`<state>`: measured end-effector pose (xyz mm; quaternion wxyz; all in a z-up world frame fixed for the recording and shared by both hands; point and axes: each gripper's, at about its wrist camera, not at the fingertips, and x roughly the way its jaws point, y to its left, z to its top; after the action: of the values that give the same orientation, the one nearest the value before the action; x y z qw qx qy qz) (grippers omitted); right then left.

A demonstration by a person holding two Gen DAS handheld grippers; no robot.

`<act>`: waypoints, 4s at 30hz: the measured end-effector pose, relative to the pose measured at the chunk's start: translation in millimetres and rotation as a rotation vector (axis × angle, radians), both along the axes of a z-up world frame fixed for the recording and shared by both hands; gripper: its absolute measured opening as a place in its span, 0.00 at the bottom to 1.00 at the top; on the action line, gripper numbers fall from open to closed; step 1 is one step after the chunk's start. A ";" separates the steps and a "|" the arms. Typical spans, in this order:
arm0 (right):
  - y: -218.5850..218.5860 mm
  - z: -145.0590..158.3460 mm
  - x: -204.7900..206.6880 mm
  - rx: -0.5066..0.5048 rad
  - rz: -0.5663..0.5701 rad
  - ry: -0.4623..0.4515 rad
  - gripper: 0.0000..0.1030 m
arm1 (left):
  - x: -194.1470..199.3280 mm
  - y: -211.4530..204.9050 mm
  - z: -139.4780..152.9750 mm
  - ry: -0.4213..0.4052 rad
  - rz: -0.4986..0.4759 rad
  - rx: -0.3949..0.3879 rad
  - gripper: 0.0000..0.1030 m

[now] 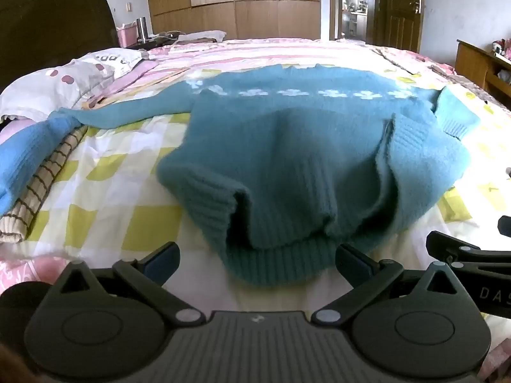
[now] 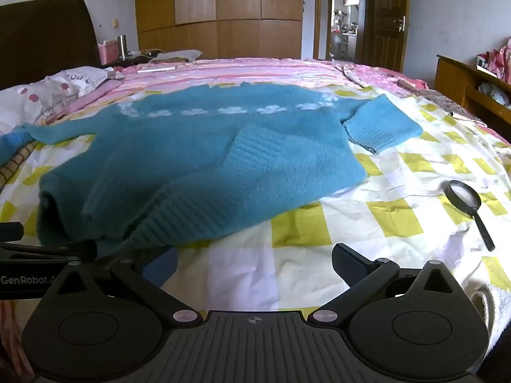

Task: Fold small clothes

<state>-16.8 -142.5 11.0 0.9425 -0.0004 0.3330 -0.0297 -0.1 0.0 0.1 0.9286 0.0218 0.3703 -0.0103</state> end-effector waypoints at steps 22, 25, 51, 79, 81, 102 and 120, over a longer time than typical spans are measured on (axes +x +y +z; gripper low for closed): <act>3.7 6.4 3.2 -0.001 0.019 -0.020 0.99 | -2.0 5.7 3.1 -0.001 0.005 -0.042 1.00; 3.9 12.8 5.5 0.005 0.026 -0.029 0.99 | -0.4 8.9 6.8 -0.004 0.014 -0.063 1.00; -11.6 31.6 138.0 -0.028 0.010 -0.028 0.86 | 69.3 38.1 25.5 -0.098 0.058 -0.122 1.00; -70.6 51.1 90.0 0.158 0.076 0.089 0.00 | 39.9 44.1 26.8 -0.101 0.027 -0.096 1.00; -69.6 52.2 93.6 0.159 0.068 0.078 0.10 | 39.5 43.9 27.5 -0.098 0.027 -0.100 1.00; -48.9 11.5 175.3 0.059 0.381 0.267 0.16 | 57.3 36.6 19.3 -0.082 -0.016 -0.101 1.00; -92.2 46.1 48.2 -0.007 0.308 0.272 0.09 | 0.2 55.1 32.8 -0.054 -0.014 -0.077 1.00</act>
<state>31.4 -234.7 57.1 0.8822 -0.0584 0.4531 0.1141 0.1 55.1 32.9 0.9382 -0.0112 0.3444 -0.0307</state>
